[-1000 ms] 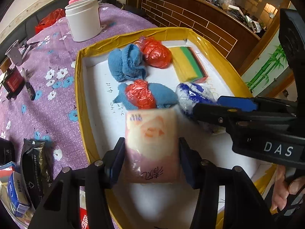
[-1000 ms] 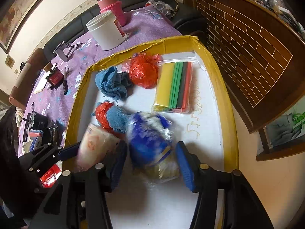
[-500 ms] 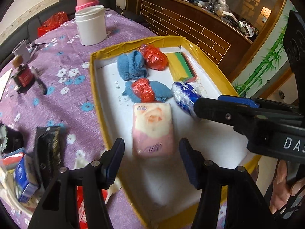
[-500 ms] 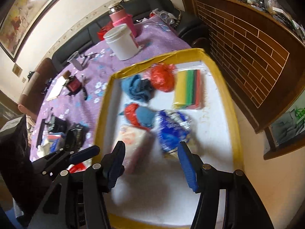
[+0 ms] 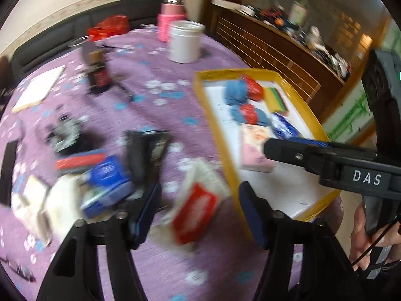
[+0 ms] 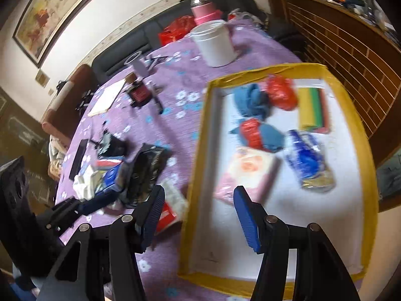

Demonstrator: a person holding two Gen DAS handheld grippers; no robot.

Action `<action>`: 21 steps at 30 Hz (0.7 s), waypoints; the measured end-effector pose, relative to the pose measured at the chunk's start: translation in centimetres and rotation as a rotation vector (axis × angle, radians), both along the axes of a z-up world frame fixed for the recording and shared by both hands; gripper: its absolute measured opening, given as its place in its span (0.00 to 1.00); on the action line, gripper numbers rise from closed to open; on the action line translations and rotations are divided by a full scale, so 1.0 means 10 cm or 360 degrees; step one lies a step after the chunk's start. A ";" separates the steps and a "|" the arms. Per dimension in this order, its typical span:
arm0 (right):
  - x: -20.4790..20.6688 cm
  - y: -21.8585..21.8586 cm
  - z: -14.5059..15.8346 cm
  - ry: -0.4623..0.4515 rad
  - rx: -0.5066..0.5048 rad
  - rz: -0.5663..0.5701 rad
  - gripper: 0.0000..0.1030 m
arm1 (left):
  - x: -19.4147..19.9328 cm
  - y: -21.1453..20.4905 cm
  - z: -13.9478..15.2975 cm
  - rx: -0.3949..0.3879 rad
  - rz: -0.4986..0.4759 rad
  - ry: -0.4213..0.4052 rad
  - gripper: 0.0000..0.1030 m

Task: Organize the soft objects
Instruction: 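Move both tools back toward the pile on the table, then grasp the white cloth on the table with the left tool and lift it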

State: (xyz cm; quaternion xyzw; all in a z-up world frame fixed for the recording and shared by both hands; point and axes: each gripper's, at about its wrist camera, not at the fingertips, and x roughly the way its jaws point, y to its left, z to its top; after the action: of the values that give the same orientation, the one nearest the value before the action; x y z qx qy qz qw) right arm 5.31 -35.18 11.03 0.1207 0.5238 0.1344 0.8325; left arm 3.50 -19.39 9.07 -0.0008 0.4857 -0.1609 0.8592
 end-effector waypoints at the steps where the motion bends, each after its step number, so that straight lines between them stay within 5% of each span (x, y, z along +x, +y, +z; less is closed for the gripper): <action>1: -0.01 0.05 0.00 0.0001 0.0001 0.0015 0.60 | -0.04 0.18 0.02 -0.0006 0.0060 -0.0014 0.68; 10: -0.17 0.35 -0.01 0.0005 -0.0011 0.0110 0.60 | -0.20 1.53 -0.25 -0.0015 0.0554 0.0045 0.78; 17: -0.25 0.47 0.02 -0.0010 -0.0030 0.0200 0.60 | 0.05 1.81 -0.58 -0.0041 0.0641 0.0138 0.77; 21: -0.27 0.51 0.01 -0.0004 -0.0020 0.0247 0.60 | 0.09 1.81 -0.66 -0.0123 0.0611 0.0146 0.21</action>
State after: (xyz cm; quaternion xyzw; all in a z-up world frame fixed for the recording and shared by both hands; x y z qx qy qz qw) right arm 2.57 -30.10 11.12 0.0744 0.5313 0.1955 0.8210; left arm 4.42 -1.29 2.48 -0.1339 0.5087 -0.0125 0.8504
